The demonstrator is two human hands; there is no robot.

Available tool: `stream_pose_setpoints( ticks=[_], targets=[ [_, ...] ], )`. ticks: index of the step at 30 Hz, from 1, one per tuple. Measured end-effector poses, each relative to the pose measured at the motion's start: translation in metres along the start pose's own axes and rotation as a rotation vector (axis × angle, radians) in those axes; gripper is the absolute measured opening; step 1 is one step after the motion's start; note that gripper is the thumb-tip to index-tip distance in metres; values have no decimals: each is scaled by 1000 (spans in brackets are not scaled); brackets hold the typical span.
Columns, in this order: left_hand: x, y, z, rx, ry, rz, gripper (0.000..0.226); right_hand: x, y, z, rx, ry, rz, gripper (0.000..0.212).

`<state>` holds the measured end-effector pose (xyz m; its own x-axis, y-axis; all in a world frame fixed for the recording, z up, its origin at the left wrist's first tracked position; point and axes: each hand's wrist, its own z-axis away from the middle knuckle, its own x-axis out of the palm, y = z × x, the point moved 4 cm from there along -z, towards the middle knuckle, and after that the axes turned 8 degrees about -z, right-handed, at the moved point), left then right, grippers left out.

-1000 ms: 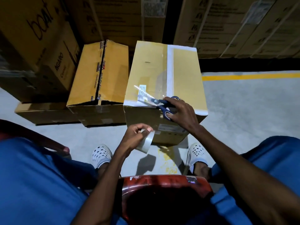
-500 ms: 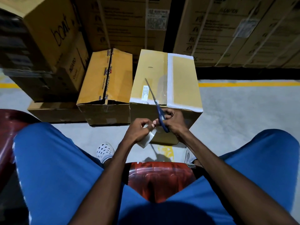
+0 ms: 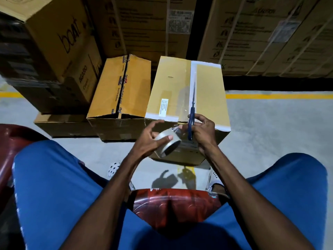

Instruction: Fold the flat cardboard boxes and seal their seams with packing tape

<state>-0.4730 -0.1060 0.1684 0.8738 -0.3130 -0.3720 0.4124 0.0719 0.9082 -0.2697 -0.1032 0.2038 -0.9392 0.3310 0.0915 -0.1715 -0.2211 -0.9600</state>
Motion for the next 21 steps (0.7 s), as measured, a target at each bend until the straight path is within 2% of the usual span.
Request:
stream_pose_setpoints(
  ticks=[4,8,14,19,21],
  targets=[
    [-36,-21,11,-15,15,-224,70,-22,-14,-14,-36,144,-111,48],
    [-65,-15,-6,20,-11,-161,64,-50,-14,-27,-50,209,-133,41],
    [-100,-6,-22,23,-47,-340,85,-84,-4,-38,-8,348,-324,40],
    [-116,-12,-41,14,-60,-362,70,-112,-7,-46,-39,454,-347,45],
    [-119,-21,-48,-3,-87,-376,78,-122,-7,-46,-32,487,-354,48]
  ],
)
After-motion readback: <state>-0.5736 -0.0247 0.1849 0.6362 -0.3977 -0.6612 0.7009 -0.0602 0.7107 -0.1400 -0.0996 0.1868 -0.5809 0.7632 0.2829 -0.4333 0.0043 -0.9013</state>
